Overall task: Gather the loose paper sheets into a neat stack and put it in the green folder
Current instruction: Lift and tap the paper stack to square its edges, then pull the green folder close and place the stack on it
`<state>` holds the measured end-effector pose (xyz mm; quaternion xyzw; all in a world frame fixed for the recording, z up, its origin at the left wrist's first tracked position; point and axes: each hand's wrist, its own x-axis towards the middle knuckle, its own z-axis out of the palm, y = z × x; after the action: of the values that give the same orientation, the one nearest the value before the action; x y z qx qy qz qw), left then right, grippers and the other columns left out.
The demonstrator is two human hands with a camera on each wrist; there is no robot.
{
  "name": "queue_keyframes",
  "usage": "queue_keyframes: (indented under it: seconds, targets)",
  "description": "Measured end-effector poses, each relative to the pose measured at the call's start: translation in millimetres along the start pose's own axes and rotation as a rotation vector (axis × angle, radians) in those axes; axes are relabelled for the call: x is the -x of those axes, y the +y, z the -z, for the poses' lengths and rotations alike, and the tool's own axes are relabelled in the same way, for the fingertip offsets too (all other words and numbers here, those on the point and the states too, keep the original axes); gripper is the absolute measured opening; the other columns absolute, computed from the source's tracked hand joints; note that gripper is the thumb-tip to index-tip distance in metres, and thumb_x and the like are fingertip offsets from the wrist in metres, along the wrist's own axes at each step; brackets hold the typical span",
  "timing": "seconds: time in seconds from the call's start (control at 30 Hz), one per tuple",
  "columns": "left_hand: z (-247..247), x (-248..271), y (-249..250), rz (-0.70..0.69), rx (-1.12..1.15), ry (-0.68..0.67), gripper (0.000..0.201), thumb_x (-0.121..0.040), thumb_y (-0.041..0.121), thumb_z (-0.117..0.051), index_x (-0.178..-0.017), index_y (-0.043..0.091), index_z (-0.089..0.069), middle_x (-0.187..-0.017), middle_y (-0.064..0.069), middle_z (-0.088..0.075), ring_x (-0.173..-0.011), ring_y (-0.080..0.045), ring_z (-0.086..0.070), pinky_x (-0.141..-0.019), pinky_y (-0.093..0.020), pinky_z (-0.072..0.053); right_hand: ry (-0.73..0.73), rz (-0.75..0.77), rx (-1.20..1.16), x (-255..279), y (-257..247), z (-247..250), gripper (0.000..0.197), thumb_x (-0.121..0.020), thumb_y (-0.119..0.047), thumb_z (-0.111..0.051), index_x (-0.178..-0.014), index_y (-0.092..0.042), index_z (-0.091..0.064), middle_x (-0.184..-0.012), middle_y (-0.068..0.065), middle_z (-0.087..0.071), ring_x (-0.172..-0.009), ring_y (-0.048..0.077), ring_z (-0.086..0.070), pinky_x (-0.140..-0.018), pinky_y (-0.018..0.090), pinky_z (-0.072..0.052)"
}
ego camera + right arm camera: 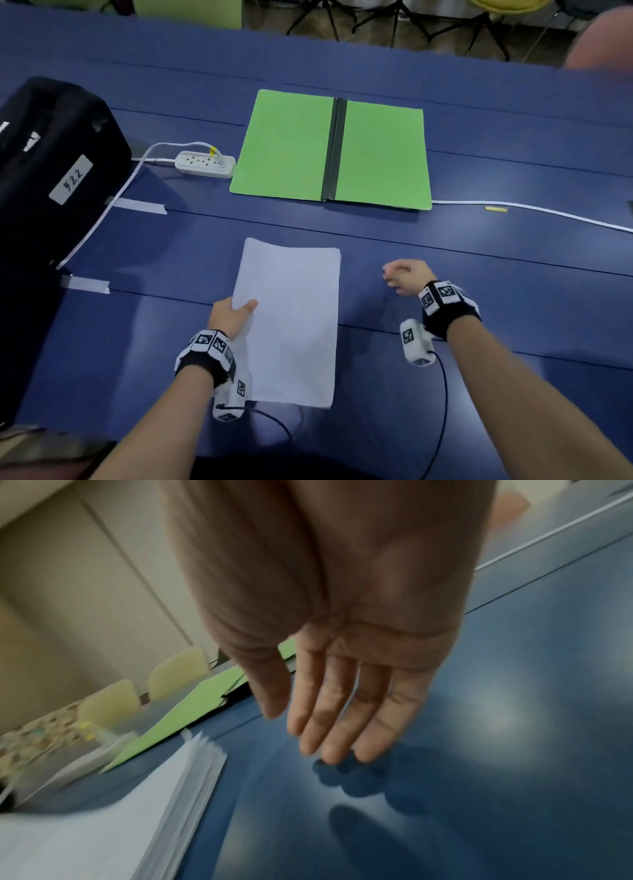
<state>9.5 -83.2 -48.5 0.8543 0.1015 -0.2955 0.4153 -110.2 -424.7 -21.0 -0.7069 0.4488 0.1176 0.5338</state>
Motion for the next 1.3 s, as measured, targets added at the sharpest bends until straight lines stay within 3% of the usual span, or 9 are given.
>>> queue_keyframes:
  seconds: [0.17, 0.23, 0.37, 0.63, 0.77, 0.93, 1.03, 1.13, 1.3]
  targets:
    - [-3.0, -6.8, -8.6, 0.064, 0.066, 0.01, 0.014, -0.082, 0.026, -0.07, -0.081, 0.014, -0.064, -0.081, 0.001, -0.067, -0.082, -0.021, -0.062, -0.081, -0.032, -0.05, 0.38, -0.031, -0.162, -73.3, -30.2, 40.1, 0.019, -0.087, -0.022, -0.058, -0.102, -0.014, -0.066, -0.104, 0.018, -0.067, -0.086, 0.026, -0.065, -0.087, 0.04, -0.052]
    - [-2.0, -8.5, -7.9, 0.072, 0.112, -0.011, 0.02, -0.082, 0.023, -0.071, -0.071, 0.013, -0.058, -0.068, 0.003, -0.06, -0.069, -0.017, -0.056, -0.069, -0.027, -0.046, 0.477, -0.039, -0.1, -93.7, -45.1, 48.4, 0.042, -0.089, -0.028, -0.056, -0.125, -0.007, -0.053, -0.124, 0.017, -0.06, -0.114, 0.031, -0.057, -0.099, 0.037, -0.042]
    - [8.0, -15.9, -4.5, 0.133, 0.196, -0.141, 0.023, -0.079, 0.017, -0.075, -0.064, 0.009, -0.059, -0.059, 0.004, -0.065, -0.051, -0.011, -0.06, -0.05, -0.021, -0.049, 0.552, -0.028, -0.135, -128.1, -61.3, 56.5, 0.059, -0.092, -0.03, -0.053, -0.141, -0.006, -0.032, -0.142, 0.013, -0.045, -0.129, 0.029, -0.046, -0.103, 0.032, -0.035]
    - [17.3, -22.8, 0.8, 0.111, 0.185, -0.26, 0.009, -0.083, 0.009, -0.069, -0.078, 0.002, -0.067, -0.079, -0.007, -0.073, -0.07, -0.02, -0.067, -0.063, -0.025, -0.056, 0.511, -0.032, -0.185, -139.1, -53.5, 62.6, 0.046, -0.079, -0.022, -0.062, -0.124, -0.011, -0.056, -0.101, 0.011, -0.065, -0.086, 0.026, -0.063, -0.082, 0.037, -0.054]
    - [13.7, -10.5, -1.4, 0.086, 0.174, -0.175, 0.029, -0.088, 0.011, -0.064, -0.06, 0.015, -0.057, -0.047, 0.014, -0.06, -0.054, -0.011, -0.056, -0.057, -0.023, -0.045, 0.491, -0.059, -0.114, -112.4, -27.0, 55.4, 0.042, -0.08, -0.016, -0.064, -0.12, -0.014, -0.052, -0.097, 0.012, -0.064, -0.088, 0.033, -0.065, -0.084, 0.051, -0.055]
    - [29.8, 8.2, -4.1, 0.054, 0.231, -0.143, 0.015, -0.089, 0.019, -0.063, -0.08, 0.007, -0.066, -0.079, -0.007, -0.066, -0.074, -0.021, -0.06, -0.072, -0.033, -0.049, 0.426, -0.06, 0.043, -67.3, 23.2, 47.7, 0.043, -0.078, -0.015, -0.069, -0.116, -0.008, -0.052, -0.078, 0.003, -0.052, -0.092, 0.037, -0.063, -0.083, 0.053, -0.054]
    - [38.0, 17.6, -4.9, 0.042, 0.263, -0.093, 0.015, -0.091, 0.016, -0.061, -0.079, 0.007, -0.065, -0.078, -0.01, -0.065, -0.075, -0.023, -0.058, -0.067, -0.029, -0.049, 0.355, -0.039, 0.093, -19.6, 40.3, 38.9, 0.028, -0.083, -0.006, -0.065, -0.103, -0.007, -0.047, -0.076, 0.006, -0.044, -0.074, 0.03, -0.056, -0.067, 0.036, -0.059]
    - [42.9, 30.7, 3.2, -0.004, 0.274, -0.045, 0.015, -0.093, 0.016, -0.057, -0.08, 0.009, -0.06, -0.074, -0.005, -0.061, -0.065, -0.022, -0.056, -0.05, -0.017, -0.048, 0.263, -0.08, 0.177, 25.3, 62.4, 30.9, 0.027, -0.084, -0.003, -0.063, -0.099, -0.009, -0.042, -0.086, 0.011, -0.043, -0.081, 0.027, -0.049, -0.069, 0.038, -0.051]
    - [45.6, 33.6, 3.1, 0.04, 0.261, -0.034, 0.027, -0.089, 0.031, -0.061, -0.102, 0.008, -0.064, -0.102, -0.011, -0.068, -0.102, -0.033, -0.066, -0.089, -0.045, -0.051, 0.115, -0.244, 0.327, 60.6, 122.0, 29.2, 0.021, -0.078, -0.006, -0.068, -0.087, -0.005, -0.049, -0.083, 0.013, -0.049, -0.071, 0.025, -0.05, -0.064, 0.037, -0.048]
